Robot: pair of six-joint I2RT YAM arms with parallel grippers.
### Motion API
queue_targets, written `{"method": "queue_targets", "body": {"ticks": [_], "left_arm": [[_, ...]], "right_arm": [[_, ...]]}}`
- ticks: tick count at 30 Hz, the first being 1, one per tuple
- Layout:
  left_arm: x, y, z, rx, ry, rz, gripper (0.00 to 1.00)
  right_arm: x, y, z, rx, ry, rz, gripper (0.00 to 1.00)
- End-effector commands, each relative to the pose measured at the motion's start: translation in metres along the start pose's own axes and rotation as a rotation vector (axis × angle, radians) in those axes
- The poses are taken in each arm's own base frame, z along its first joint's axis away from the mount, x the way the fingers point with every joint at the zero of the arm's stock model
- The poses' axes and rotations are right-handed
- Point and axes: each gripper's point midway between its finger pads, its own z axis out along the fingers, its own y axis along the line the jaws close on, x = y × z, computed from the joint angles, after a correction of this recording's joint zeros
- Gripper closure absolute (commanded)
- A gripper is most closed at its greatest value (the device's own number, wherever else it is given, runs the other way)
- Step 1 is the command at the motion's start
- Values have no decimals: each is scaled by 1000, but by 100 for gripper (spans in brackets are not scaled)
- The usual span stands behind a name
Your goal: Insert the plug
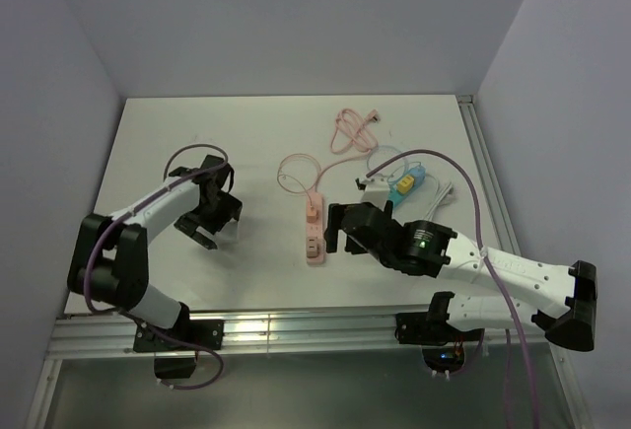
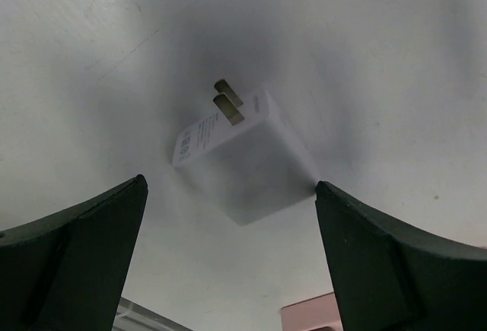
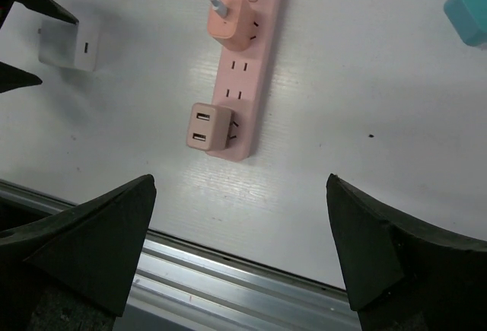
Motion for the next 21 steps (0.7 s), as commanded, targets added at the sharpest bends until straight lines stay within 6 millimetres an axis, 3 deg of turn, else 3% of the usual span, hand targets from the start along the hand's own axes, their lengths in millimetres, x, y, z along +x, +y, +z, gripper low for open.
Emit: {"method": "queue_targets", "body": {"ticks": [1, 3, 6, 9, 11, 12, 15, 16, 18, 19, 21], "left_arm": [[11, -6, 9, -57, 84, -56, 3], [19, -5, 16, -83, 123, -56, 6], [26, 8, 26, -129, 140, -75, 19], [22, 15, 27, -101, 99, -102, 39], [16, 13, 20, -41, 71, -99, 85], [17, 16, 20, -22, 65, -94, 100], [7, 3, 3, 116, 25, -58, 99], [3, -7, -13, 206, 6, -43, 100], [14, -20, -33, 375, 43, 113, 100], [12, -50, -72, 627, 11, 177, 100], [28, -55, -103, 831, 34, 281, 100]], "right_arm": [[-3, -15, -2, 42, -30, 8, 0], [2, -18, 0, 50, -21, 1, 0], [4, -20, 2, 62, -12, -4, 0], [5, -18, 2, 48, -12, -17, 0], [2, -16, 1, 37, -21, -14, 0], [0, -14, 1, 30, -26, -21, 0], [-9, -7, 0, -4, -56, -48, 0], [-12, -2, -2, -34, -68, -64, 0], [-17, 12, -3, -117, -86, -114, 0], [-20, 17, -5, -144, -97, -120, 0], [-27, 32, -11, -222, -118, -133, 0]]}}
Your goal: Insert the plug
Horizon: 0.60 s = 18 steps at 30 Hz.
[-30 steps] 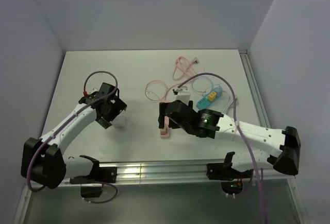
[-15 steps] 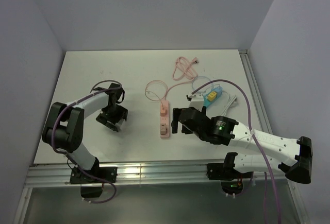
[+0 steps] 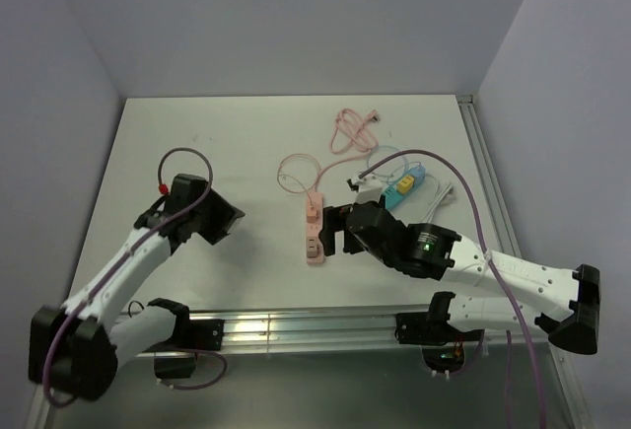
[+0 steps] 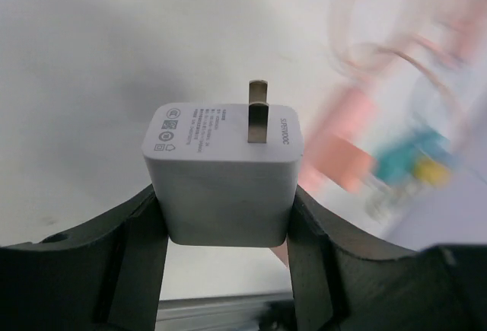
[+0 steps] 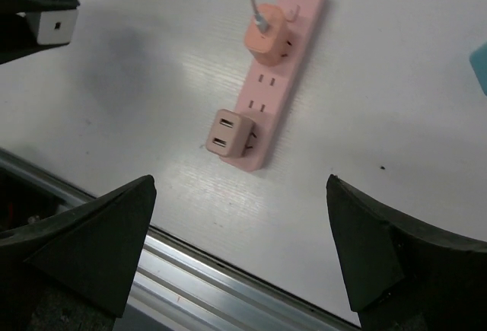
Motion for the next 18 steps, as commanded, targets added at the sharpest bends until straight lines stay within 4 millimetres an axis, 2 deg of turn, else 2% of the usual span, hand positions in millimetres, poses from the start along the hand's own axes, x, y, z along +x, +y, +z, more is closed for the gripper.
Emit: {"method": "queue_targets", "body": {"ticks": [1, 4, 8, 12, 14, 15, 16, 18], "left_arm": [[8, -87, -77, 607, -34, 253, 100], [16, -98, -111, 747, -21, 253, 100], [31, -103, -123, 759, 141, 49, 100], [53, -112, -134, 803, 298, -28, 100], [63, -117, -142, 822, 345, -1, 100], [65, -119, -146, 832, 359, 12, 100], [69, -118, -144, 804, 376, 11, 100], [68, -116, -143, 745, 376, -9, 100]], "right_arm": [[-33, 32, -11, -172, -110, -33, 0], [-44, 58, -15, -273, -115, -26, 2], [-59, 101, -18, -464, -167, -23, 5], [-74, 120, -14, -521, -221, -11, 5], [-82, 129, -8, -514, -220, -23, 6], [-74, 129, 3, -485, -181, -39, 7], [-81, 134, 2, -485, -184, -40, 7], [-79, 136, 10, -468, -166, -44, 9]]}}
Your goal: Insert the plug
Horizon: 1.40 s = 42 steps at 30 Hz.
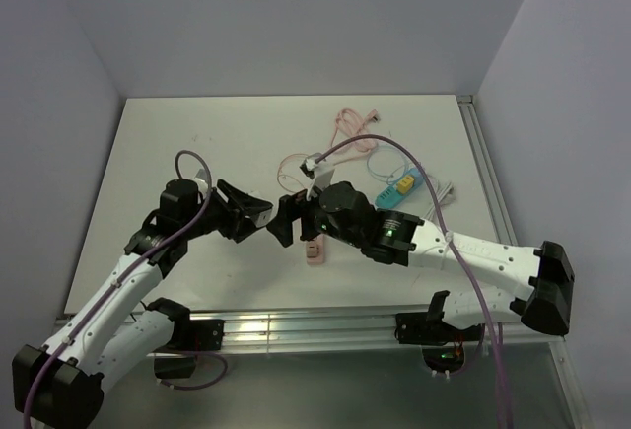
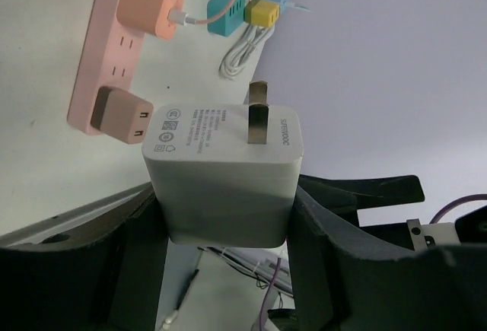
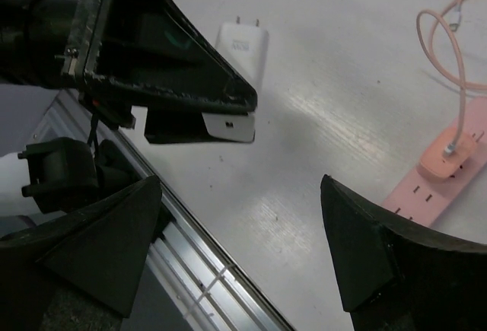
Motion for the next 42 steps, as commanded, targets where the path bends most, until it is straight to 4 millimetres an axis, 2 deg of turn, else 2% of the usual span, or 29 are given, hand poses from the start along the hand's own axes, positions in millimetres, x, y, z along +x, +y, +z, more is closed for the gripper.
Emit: {"method": "queue_targets", "body": {"ticks": [1, 2, 4, 13, 16, 17, 18, 21, 22, 23, 24, 25, 26, 27, 28, 29, 31, 32, 34, 36, 37, 38, 39, 40, 41, 42], "left_arm": [[11, -38, -10, 68, 46, -14, 100], [12, -40, -11, 66, 50, -41, 100], [18, -45, -12, 90, 78, -75, 100], [41, -48, -11, 100, 175, -131, 100], [46, -50, -10, 104, 188, -133, 100], [47, -54, -11, 119, 190, -132, 100], [48, -56, -11, 127, 195, -132, 100], [54, -65, -11, 172, 217, -90, 100], [55, -63, -10, 172, 215, -27, 90], [51, -69, -11, 182, 189, 24, 76], [48, -69, -8, 176, 169, 75, 58], [44, -59, -6, 134, 142, 162, 40], [39, -65, -10, 106, 111, 194, 34], [20, -58, -6, 41, 6, 210, 27], [14, -47, -8, -17, -26, 233, 23], [6, -49, -11, -25, -74, 302, 12], [-10, -48, -18, -35, -176, 362, 9], [-12, -46, -19, -30, -190, 378, 1], [-16, -51, -24, 10, -233, 431, 1], [-20, -56, -28, 52, -270, 486, 1], [-16, -60, -31, 83, -268, 562, 1], [-18, -63, -30, 105, -283, 605, 0], [-20, -62, -29, 95, -298, 634, 1], [-12, -63, -27, 102, -287, 713, 0], [-16, -67, -28, 94, -335, 741, 1], [-14, -73, -27, 106, -361, 763, 0]], "right_arm": [[-30, 17, 7, -41, -72, 1, 9], [-35, 20, 9, -54, -97, 20, 9], [-33, 19, 13, -55, -108, 50, 11], [-45, 24, 31, -48, -160, 95, 18], [-34, 21, 40, -22, -111, 93, 21], [-33, 21, 41, -22, -115, 99, 25], [-31, 21, 41, -25, -113, 103, 31], [-21, 12, 44, 15, -92, 117, 100], [-21, 9, 43, 36, -86, 123, 100], [-16, 5, 43, 56, -69, 130, 100], [-15, 2, 40, 69, -69, 135, 100], [-9, -4, 38, 87, -59, 142, 100], [-4, -11, 35, 121, -54, 155, 100], [-4, -16, 29, 138, -59, 166, 100], [3, -24, 26, 169, -49, 175, 100], [5, -29, 22, 200, -48, 208, 100], [12, -45, 10, 269, -36, 215, 100], [19, -52, 6, 302, -16, 222, 100], [13, -59, -4, 346, -45, 265, 100], [16, -74, -16, 429, -24, 304, 100], [5, -71, -19, 434, -33, 339, 100], [7, -83, -27, 489, -1, 388, 100], [5, -86, -27, 510, 17, 421, 100], [-11, -75, -30, 472, 25, 479, 100], [-19, -76, -31, 477, 23, 524, 100], [-26, -85, -34, 509, 21, 558, 100]]}}
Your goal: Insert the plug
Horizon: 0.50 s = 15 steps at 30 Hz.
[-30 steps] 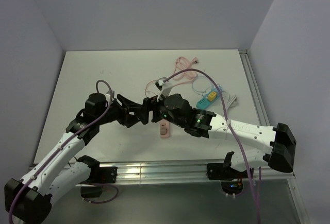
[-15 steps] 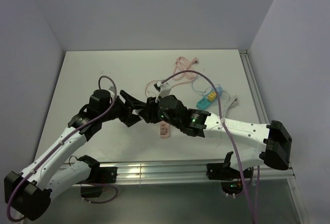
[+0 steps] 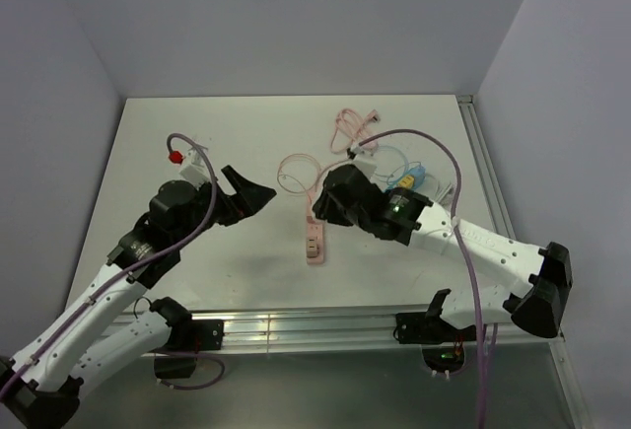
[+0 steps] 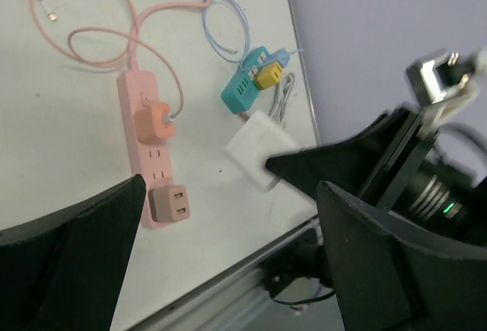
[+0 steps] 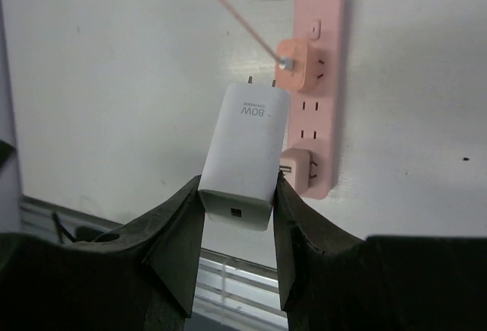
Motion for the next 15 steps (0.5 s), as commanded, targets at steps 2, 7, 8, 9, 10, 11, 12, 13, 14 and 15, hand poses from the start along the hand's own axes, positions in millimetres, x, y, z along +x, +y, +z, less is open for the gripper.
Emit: {"method": "queue_targets", "body": {"ticks": [2, 7, 8, 9, 10, 11, 12, 13, 14, 15], "left_arm": [[-7, -34, 5, 77, -146, 312, 1], [12, -87, -2, 140, -255, 621, 1], [18, -91, -2, 142, -276, 673, 0], [20, -92, -2, 128, -299, 723, 0], [34, -98, -2, 143, -297, 850, 0], [37, -102, -1, 151, -334, 887, 1], [38, -102, -1, 135, -362, 932, 0], [44, -101, -1, 122, -368, 994, 1], [45, -105, -1, 132, -383, 998, 1], [48, -104, 2, 122, -386, 1024, 2]], "right_arm": [[-56, 20, -32, -18, -20, 253, 100], [-89, 28, -49, -21, -39, 386, 100], [-90, 31, -51, -33, -27, 415, 100], [-87, 37, -54, -68, 14, 432, 100], [-87, 37, -52, -82, 29, 449, 100], [-88, 39, -53, -98, 38, 467, 100], [-90, 41, -56, -116, 37, 477, 100], [-90, 40, -56, -116, 39, 483, 100], [-90, 41, -58, -121, 40, 487, 100], [-90, 41, -60, -130, 44, 487, 100]]}}
